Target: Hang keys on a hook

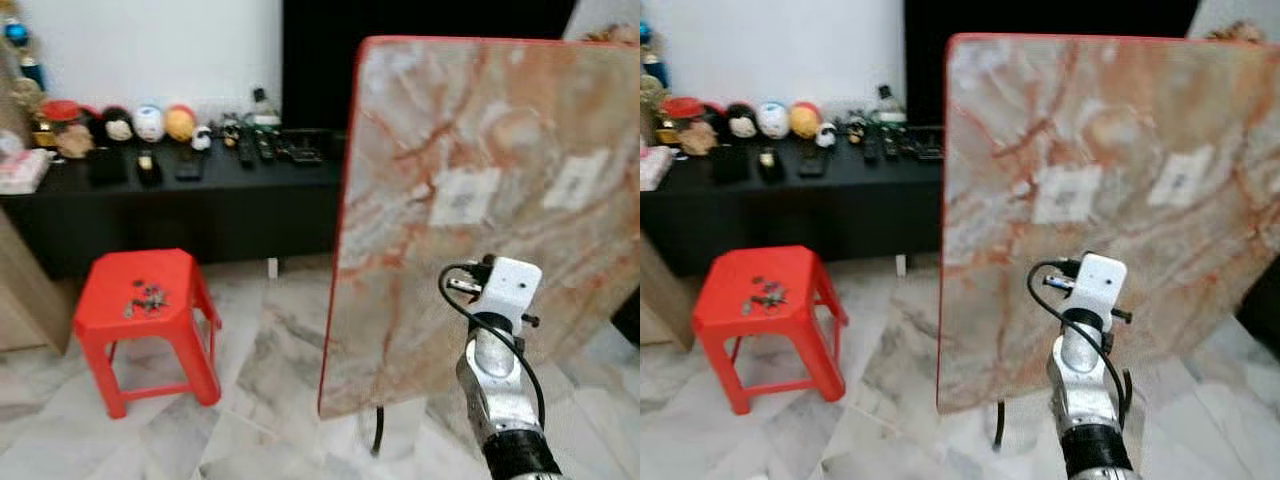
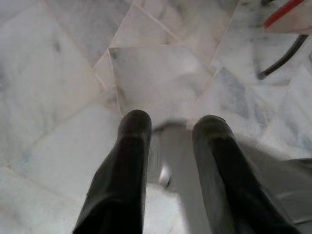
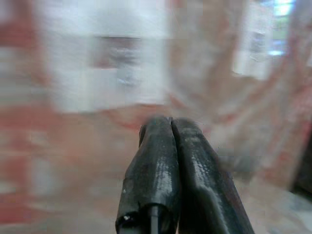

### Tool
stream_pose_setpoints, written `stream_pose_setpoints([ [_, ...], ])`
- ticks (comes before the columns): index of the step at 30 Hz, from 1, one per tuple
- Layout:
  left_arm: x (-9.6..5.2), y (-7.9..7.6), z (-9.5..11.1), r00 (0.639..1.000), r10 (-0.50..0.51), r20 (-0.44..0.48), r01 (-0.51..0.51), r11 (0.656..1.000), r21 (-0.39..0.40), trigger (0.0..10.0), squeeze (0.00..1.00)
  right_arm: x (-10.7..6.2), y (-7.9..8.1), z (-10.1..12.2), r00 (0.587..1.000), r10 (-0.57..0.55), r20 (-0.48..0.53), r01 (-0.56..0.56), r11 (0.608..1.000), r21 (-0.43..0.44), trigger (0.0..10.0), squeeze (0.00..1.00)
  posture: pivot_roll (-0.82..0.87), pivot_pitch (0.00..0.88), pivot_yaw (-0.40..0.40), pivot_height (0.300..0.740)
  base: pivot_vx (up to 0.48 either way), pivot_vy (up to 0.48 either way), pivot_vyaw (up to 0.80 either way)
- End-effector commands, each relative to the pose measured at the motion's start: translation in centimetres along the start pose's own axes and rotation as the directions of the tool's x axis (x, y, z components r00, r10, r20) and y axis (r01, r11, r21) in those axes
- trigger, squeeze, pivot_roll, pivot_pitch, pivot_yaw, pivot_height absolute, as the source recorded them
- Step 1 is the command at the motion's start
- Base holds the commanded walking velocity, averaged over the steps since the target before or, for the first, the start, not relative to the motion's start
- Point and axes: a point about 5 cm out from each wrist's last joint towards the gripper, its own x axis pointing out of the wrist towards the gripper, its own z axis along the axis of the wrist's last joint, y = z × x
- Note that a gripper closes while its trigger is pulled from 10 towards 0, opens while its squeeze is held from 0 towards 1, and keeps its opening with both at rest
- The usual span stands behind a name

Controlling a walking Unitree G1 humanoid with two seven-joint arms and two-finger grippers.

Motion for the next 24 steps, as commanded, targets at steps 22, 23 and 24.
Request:
stream_pose_setpoints([
  [22,0.0,-0.4,-0.6,0.999,-0.002,-0.040,0.001,1.000,-0.010,10.0,0.00,0.2,-0.3,0.3,1.000,-0.024,0.012,0.024,1.000,0.009,10.0,0.00,0.08,0.000,-0.103,0.740,0.000,0.000,0.00],
  [23,-0.1,0.0,-0.7,0.999,0.000,-0.038,-0.001,1.000,-0.010,10.0,0.00,0.2,-0.3,0.3,1.000,-0.024,0.011,0.024,1.000,0.010,10.0,0.00,0.08,0.000,-0.104,0.740,0.000,0.000,0.00],
  [24,-0.1,0.0,-0.7,0.999,0.000,-0.038,-0.001,1.000,-0.010,10.0,0.00,0.2,-0.3,0.3,1.000,-0.024,0.011,0.024,1.000,0.010,10.0,0.00,0.08,0.000,-0.104,0.740,0.000,0.000,0.00],
])
